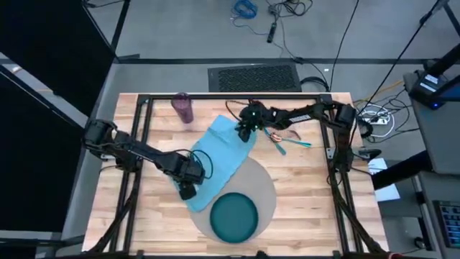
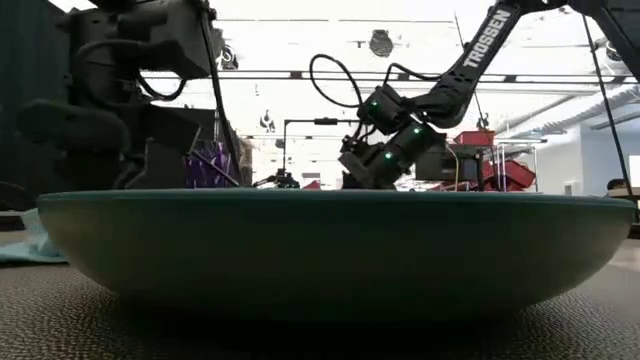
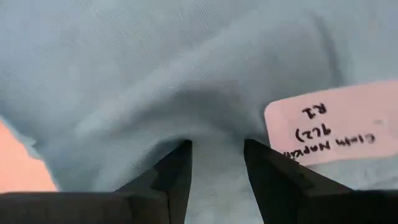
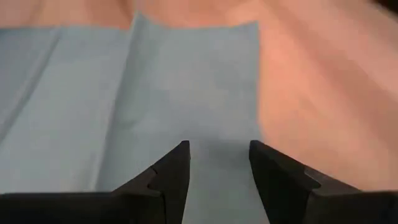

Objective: Set table place
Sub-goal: Fold the blue table napkin

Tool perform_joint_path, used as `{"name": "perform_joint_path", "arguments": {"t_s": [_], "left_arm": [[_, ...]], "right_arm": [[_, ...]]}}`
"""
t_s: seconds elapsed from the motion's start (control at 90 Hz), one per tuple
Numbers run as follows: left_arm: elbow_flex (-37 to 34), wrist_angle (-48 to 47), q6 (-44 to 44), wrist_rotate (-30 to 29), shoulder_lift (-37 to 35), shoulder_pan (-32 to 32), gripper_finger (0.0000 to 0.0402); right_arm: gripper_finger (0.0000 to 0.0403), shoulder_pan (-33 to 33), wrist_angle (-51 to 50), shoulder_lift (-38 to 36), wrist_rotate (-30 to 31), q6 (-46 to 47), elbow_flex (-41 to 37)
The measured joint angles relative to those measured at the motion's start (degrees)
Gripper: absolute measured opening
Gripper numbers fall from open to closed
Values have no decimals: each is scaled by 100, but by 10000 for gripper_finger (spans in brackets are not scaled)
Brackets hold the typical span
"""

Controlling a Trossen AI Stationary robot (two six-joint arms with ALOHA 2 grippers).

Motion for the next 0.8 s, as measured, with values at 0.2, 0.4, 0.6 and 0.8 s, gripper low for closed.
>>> {"name": "perform_joint_path", "arguments": {"t_s": [0.2, 0.4, 0.6, 0.8], "left_arm": [[56, 184, -119, -170, 0, -98, 134], [925, -1339, 151, -1328, -169, -206, 134], [1682, -2459, 385, -1938, -391, -260, 134], [1327, -2903, 721, -1658, -409, -438, 134]], "right_arm": [[153, -184, -53, 60, -80, -79, 286], [153, 32, -794, -509, -615, -143, 445], [153, 719, -1050, -1151, -587, -102, 446], [153, 2005, -734, -999, 78, 12, 443]]}}
